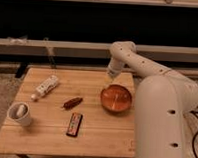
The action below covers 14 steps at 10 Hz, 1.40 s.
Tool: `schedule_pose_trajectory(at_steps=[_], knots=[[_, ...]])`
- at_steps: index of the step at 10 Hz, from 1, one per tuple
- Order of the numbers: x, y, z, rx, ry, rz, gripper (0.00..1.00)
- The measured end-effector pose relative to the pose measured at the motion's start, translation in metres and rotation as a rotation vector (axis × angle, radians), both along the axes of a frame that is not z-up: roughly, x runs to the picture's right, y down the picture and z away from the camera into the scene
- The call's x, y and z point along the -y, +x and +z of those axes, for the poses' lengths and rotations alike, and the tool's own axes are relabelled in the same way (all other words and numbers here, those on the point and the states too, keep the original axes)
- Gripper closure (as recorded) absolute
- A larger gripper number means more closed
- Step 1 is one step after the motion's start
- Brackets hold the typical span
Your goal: Pick up the ceramic bowl
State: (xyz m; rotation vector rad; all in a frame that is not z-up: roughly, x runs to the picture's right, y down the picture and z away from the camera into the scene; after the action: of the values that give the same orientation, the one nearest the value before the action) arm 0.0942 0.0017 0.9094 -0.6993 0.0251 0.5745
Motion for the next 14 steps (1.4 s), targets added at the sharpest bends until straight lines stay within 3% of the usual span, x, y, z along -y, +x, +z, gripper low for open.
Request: schedule_pose_trajectory(at_steps=[4,7,11,14], knots=[[-0.013,0.059,0.035,-0.085,-0.031,0.012,0.33],[-0.021,0.071,0.052,-0.112,-0.051,0.019,0.34],[-0.032,0.077,0.057,-0.124,-0.082,0.023,0.71],[-0.027,0.086,0.047,-0.135,-0.101,0.031,0.99]])
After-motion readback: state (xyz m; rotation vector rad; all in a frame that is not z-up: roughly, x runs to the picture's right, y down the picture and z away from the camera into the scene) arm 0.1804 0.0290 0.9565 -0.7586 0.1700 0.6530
